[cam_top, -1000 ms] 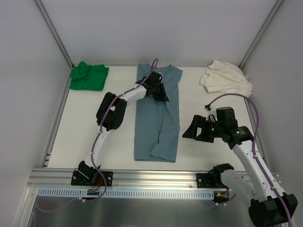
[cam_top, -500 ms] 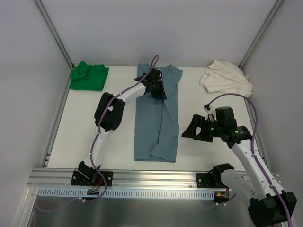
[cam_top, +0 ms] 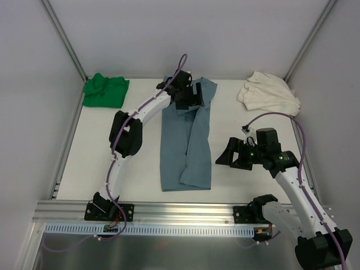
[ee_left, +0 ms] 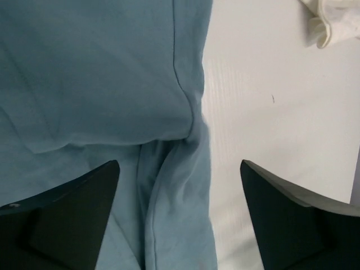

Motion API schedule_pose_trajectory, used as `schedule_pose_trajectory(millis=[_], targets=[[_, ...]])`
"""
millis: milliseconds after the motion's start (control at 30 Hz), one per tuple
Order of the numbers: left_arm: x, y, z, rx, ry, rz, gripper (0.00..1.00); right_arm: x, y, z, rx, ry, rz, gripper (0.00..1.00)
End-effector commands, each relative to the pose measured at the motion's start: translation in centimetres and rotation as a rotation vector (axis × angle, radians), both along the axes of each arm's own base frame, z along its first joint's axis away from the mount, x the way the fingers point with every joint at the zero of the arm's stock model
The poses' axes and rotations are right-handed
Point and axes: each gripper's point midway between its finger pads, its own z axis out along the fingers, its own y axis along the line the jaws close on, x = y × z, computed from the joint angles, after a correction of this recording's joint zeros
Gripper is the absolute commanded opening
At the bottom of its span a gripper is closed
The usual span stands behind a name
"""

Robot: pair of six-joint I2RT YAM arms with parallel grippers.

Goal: Fold and stack the t-shirts
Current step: Rotate the tshirt 90 degrees

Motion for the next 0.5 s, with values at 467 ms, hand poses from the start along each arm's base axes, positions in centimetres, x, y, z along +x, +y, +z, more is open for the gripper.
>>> schedule_pose_trajectory(millis=[467], targets=[[-2.4, 8.5, -2.0, 0.239, 0.006, 0.125, 0.99, -0.5, -0.1, 0.8, 0.014, -0.027, 0.001, 0.99]])
